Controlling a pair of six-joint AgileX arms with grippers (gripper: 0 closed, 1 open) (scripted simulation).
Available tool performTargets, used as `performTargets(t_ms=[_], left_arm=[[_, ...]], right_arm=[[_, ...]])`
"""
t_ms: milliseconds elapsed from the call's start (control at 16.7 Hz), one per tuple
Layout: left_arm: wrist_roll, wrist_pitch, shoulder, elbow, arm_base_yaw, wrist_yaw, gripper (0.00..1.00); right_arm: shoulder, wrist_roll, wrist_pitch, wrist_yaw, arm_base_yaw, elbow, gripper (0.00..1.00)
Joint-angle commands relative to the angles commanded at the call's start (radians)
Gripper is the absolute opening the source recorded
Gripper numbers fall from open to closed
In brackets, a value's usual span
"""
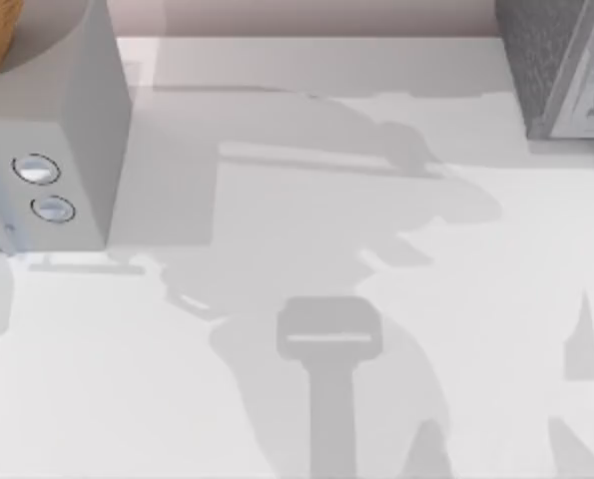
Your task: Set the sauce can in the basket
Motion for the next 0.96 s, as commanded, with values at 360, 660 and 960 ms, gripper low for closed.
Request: performTargets(t_ms=[360, 660, 960], left_arm=[[0.000, 0.000, 0.000, 0.000, 0.000, 0.000, 0.68], [0.000, 0.000, 0.000, 0.000, 0.000, 0.000, 1.00], [0.000, 0.000, 0.000, 0.000, 0.000, 0.000, 1.00]], right_arm=[[0.000, 0.000, 0.000, 0.000, 0.000, 0.000, 1.00], [0.000, 0.000, 0.000, 0.000, 0.000, 0.000, 1.00], [0.000, 0.000, 0.000, 0.000, 0.000, 0.000, 1.00]])
